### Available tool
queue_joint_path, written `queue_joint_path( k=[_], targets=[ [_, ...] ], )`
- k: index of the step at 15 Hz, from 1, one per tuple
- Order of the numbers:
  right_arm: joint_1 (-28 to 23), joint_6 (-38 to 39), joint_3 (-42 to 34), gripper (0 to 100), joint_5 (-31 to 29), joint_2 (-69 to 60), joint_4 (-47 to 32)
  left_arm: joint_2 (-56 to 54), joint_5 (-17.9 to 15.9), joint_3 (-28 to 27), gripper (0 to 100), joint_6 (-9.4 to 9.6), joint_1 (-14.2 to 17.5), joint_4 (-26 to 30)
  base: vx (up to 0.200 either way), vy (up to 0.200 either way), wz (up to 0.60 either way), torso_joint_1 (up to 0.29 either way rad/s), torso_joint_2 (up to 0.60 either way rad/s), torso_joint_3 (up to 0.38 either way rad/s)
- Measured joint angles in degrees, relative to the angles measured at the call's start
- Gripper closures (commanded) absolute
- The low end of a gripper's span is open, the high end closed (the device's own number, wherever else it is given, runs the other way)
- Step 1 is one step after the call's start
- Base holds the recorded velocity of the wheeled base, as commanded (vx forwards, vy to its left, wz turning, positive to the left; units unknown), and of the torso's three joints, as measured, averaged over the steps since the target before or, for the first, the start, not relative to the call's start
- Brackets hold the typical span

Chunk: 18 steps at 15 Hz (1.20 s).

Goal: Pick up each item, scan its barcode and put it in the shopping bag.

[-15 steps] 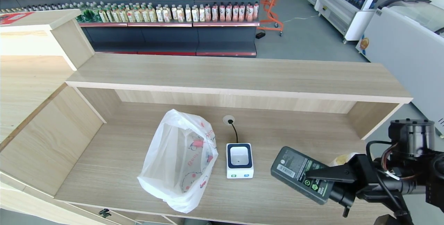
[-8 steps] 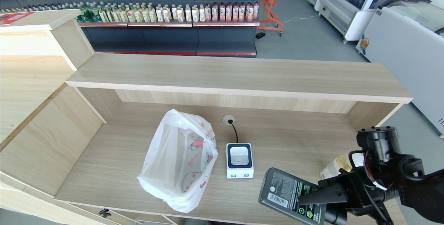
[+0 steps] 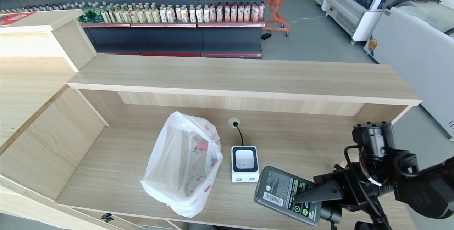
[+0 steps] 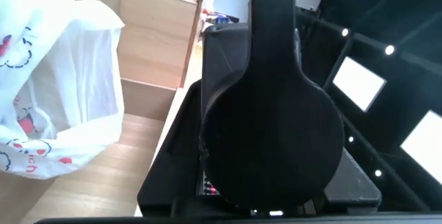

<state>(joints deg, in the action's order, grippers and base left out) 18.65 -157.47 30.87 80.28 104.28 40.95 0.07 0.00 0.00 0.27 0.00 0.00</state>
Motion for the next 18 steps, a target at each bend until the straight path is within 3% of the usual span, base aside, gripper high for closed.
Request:
queue_joint_path(
  k=[5,18],
  targets=[
    [2.7,1.4,6.3,100,0.0,3.0,-0.1,0.0,0.0,0.0,0,0.0,0.0,0.0,0.0,0.0,0.0,0.0,0.0,0.0],
    [3.1,4.4,8.8,100,-0.1,4.5,-0.7,0.0,0.0,0.0,0,-0.02,0.0,0.0,0.0,0.0,0.0,0.0,0.0,0.0]
  ],
)
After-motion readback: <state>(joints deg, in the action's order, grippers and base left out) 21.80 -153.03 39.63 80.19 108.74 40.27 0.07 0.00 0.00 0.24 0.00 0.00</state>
